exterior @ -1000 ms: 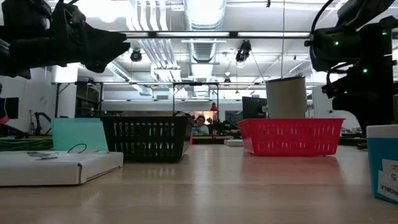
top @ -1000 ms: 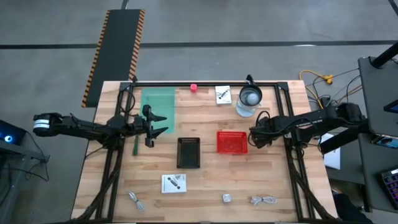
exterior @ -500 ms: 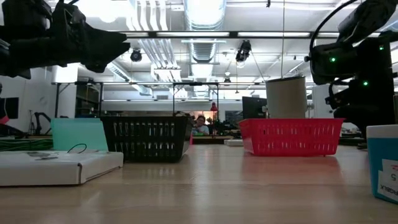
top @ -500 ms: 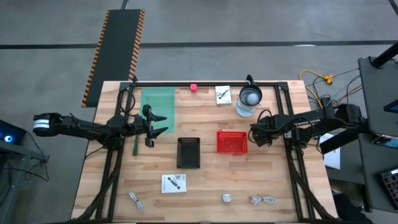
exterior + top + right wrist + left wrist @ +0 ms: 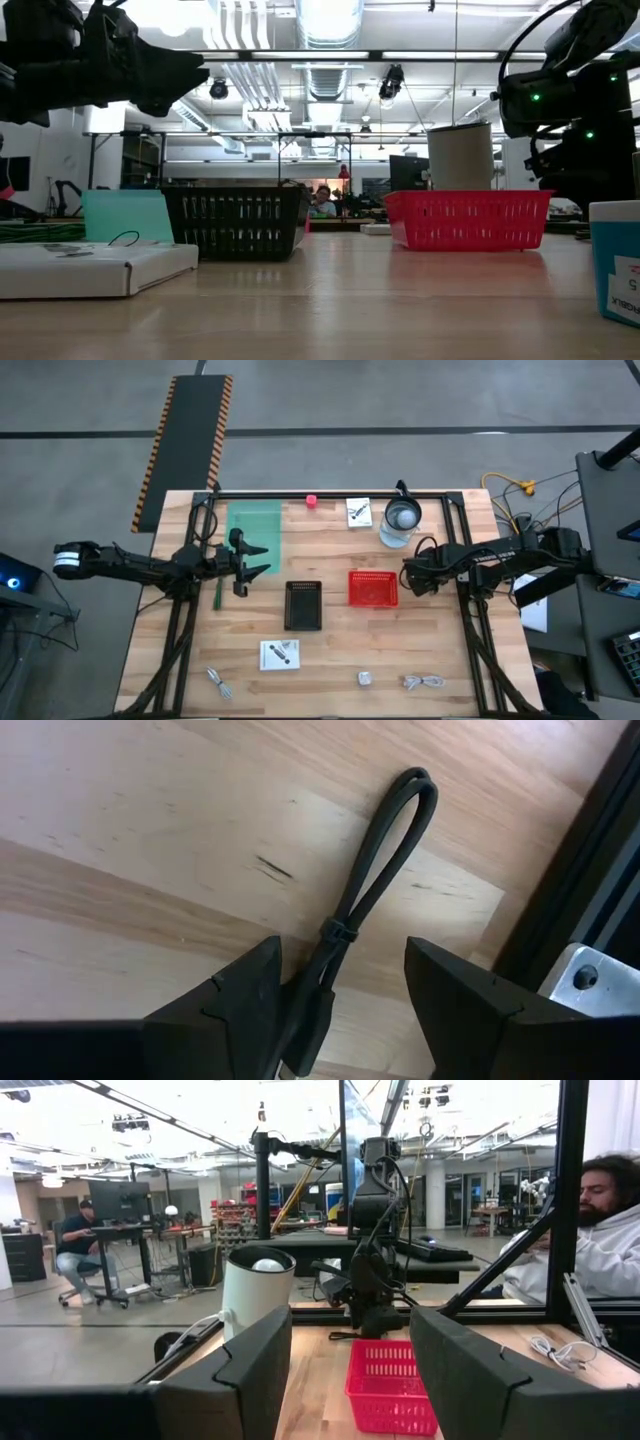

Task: Pick and place items into bin
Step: Put the black charger cable into the blue bin

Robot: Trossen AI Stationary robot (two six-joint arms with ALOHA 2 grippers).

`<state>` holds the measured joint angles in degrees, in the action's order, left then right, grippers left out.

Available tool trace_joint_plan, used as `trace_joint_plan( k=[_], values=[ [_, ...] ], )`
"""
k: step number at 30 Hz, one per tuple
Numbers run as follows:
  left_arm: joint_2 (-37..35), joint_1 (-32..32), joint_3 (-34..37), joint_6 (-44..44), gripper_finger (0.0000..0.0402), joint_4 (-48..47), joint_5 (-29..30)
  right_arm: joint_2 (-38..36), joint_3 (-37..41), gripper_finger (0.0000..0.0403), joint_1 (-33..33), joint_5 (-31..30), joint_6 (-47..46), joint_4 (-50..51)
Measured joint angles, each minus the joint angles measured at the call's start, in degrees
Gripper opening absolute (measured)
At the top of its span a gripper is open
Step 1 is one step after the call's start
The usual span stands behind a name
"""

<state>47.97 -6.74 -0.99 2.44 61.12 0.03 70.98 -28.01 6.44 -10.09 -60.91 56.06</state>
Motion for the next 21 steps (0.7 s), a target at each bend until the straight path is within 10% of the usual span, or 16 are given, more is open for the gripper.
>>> trace_joint_plan(
  k=[21],
  values=[
    [0.0,0.0,0.0,0.0,0.019,0.0,0.0,-0.1,0.9,0.0072,-0.1,5.0,1.6,-3.0]
  ],
)
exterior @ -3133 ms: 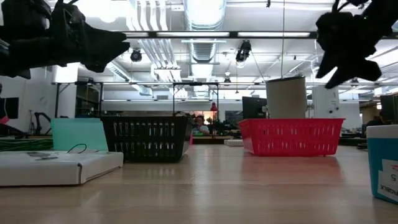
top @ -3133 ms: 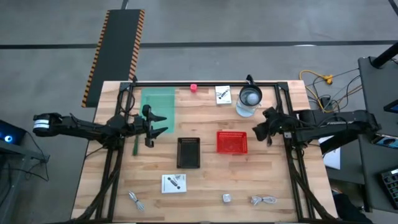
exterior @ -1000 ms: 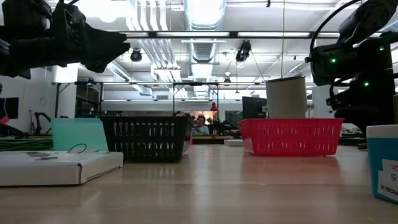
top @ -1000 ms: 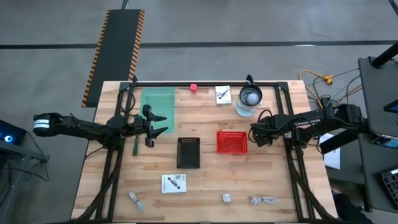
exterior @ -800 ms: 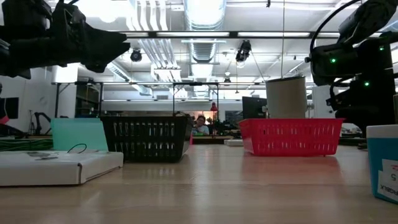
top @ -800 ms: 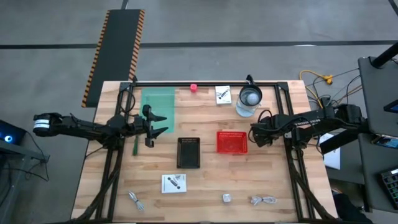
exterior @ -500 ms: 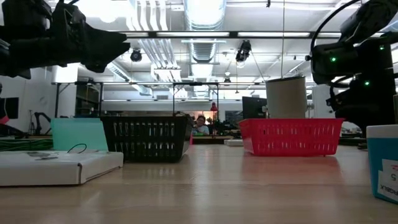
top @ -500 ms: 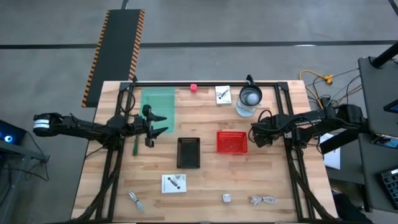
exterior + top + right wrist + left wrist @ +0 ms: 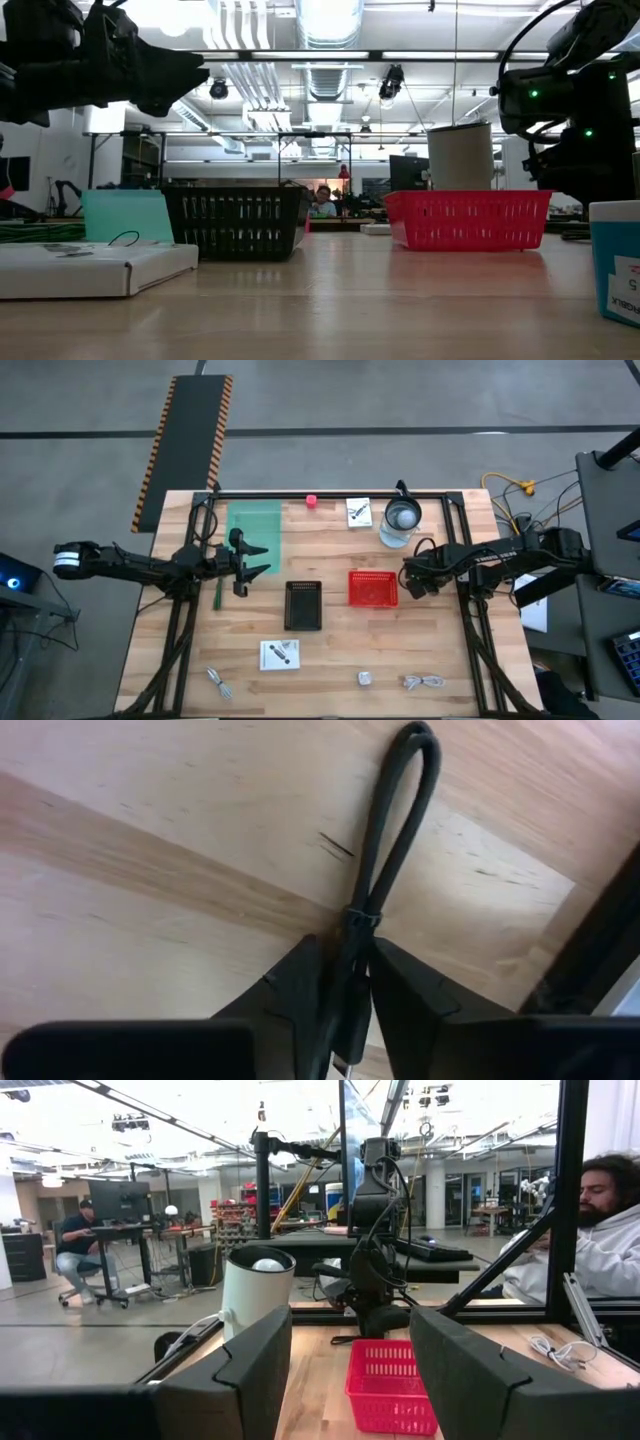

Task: Pick and place items into bin
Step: Put the black charger cable into the blue bin

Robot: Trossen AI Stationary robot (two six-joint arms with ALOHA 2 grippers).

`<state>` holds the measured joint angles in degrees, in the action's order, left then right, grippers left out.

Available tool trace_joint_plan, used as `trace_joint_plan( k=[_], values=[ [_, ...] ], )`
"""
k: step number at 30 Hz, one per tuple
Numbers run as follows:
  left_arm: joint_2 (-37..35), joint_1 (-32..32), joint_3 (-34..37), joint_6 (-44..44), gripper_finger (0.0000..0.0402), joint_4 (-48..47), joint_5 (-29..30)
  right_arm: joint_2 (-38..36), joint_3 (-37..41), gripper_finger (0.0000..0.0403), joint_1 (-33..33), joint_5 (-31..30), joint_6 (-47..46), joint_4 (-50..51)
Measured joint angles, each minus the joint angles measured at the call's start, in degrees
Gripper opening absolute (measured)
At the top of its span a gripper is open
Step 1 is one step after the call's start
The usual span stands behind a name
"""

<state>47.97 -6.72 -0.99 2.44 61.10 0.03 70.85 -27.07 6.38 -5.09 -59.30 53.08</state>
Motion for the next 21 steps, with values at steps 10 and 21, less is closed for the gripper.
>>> trace_joint_plan(
  k=[10,21],
  values=[
    [0.0,0.0,0.0,0.0,0.019,0.0,0.0,0.0,0.0,0.0055,0.0,-0.2,1.1,0.1],
    [0.0,0.0,0.0,0.0,0.019,0.0,0.0,0.0,-0.7,0.0054,0.0,0.5,2.3,0.5]
  ],
)
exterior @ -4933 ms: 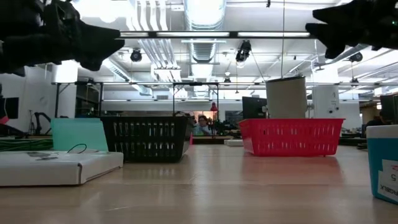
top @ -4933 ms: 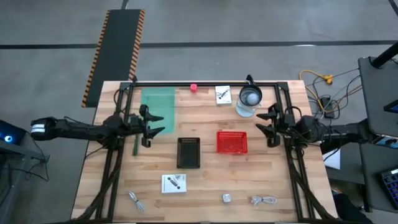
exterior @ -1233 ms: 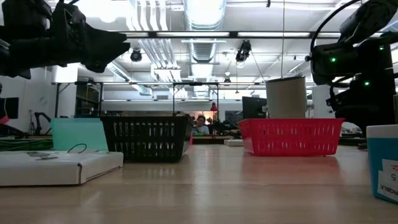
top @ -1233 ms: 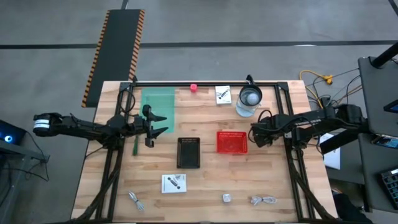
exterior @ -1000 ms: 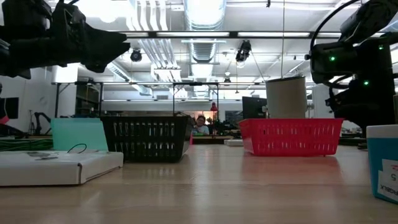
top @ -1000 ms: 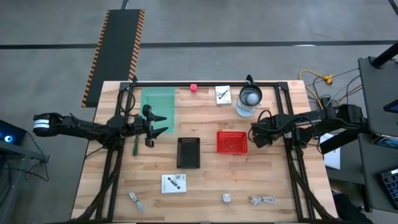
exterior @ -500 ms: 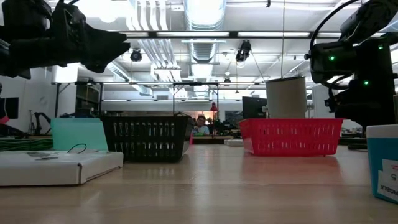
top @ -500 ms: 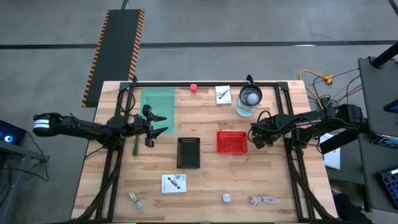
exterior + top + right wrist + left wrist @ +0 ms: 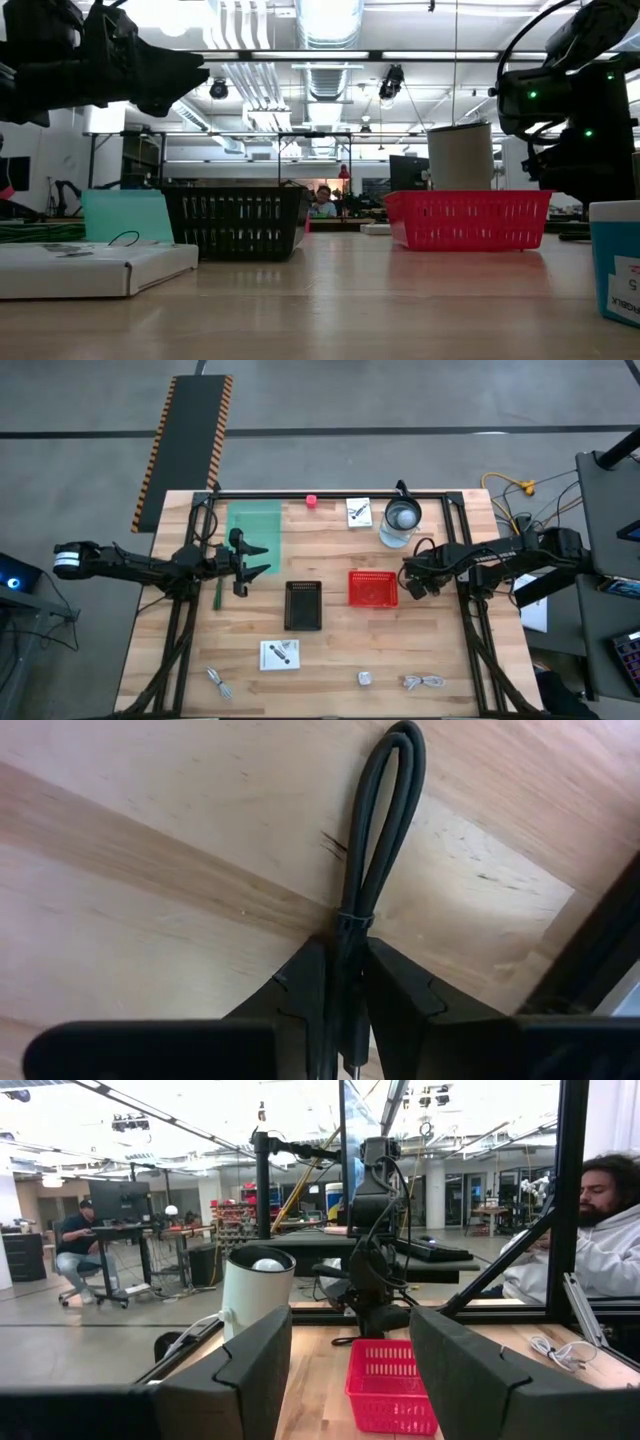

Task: Pick and place items into bin
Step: Put the black charger cable into the blue bin

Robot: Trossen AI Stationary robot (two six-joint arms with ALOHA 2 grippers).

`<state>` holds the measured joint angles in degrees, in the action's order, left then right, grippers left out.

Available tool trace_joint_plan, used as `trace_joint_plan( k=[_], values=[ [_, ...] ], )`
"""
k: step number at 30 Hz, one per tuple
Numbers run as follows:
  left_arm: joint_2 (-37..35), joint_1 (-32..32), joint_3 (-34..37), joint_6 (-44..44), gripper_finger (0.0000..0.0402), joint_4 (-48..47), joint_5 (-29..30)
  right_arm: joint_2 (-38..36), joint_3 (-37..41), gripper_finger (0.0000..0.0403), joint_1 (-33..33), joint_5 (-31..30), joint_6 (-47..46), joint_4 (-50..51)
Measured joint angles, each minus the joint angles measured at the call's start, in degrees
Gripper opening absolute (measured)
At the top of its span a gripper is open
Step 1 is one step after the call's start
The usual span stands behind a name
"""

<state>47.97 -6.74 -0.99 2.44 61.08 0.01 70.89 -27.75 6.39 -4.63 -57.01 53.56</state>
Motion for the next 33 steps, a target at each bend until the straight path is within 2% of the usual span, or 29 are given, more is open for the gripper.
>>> trace_joint_plan(
  k=[24,33],
  values=[
    [0.0,0.0,0.0,0.0,0.019,0.0,0.0,-1.0,-1.8,0.0054,-0.2,0.8,14.4,0.2],
    [0.0,0.0,0.0,0.0,0.019,0.0,0.0,-1.2,-1.9,0.0054,-0.3,9.9,17.5,0.2]
  ],
)
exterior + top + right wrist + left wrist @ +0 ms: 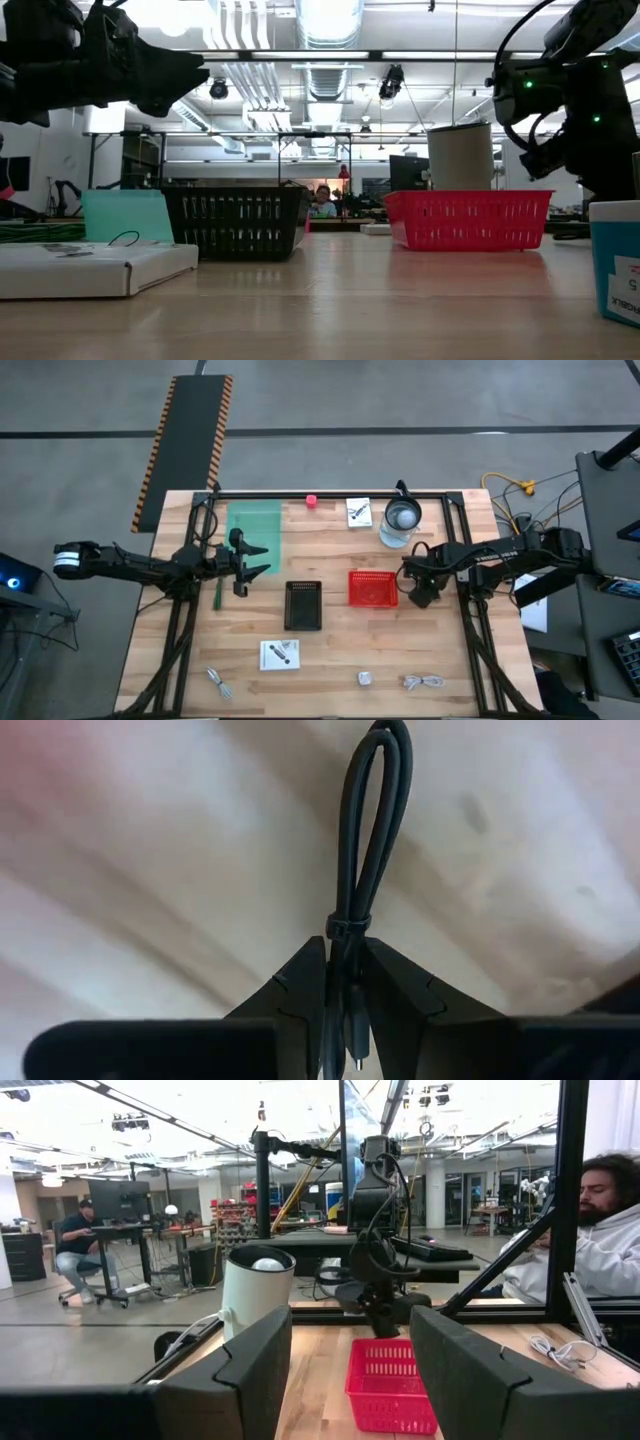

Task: Pick and place items into bin
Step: Put the black charger cable into the blue bin

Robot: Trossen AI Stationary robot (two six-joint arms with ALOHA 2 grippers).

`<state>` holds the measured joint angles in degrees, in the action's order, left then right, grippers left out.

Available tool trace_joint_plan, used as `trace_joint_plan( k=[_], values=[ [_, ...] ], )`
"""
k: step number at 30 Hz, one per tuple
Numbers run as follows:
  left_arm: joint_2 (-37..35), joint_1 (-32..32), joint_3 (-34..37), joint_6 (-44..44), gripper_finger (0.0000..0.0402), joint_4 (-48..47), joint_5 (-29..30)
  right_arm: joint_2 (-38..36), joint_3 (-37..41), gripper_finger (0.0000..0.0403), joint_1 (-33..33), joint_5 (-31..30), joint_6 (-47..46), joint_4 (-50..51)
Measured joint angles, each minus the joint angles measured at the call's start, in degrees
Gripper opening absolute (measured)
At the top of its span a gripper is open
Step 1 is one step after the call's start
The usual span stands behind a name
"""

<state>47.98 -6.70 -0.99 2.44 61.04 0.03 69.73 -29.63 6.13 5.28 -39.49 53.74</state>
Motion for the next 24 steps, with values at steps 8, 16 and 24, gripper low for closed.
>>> trace_joint_plan(
  k=[8,16,24],
  values=[
    [0.0,0.0,0.0,0.0,0.019,0.0,0.0,0.0,-0.1,0.0054,0.0,8.9,3.3,-0.1],
    [0.0,0.0,0.0,0.0,0.019,0.0,0.0,0.0,-4.6,0.0033,0.0,13.4,6.9,-0.3],
    [0.0,-0.1,0.0,0.0,0.019,0.0,0.0,-1.8,-10.1,0.0029,-0.3,14.9,11.8,0.1]
  ],
)
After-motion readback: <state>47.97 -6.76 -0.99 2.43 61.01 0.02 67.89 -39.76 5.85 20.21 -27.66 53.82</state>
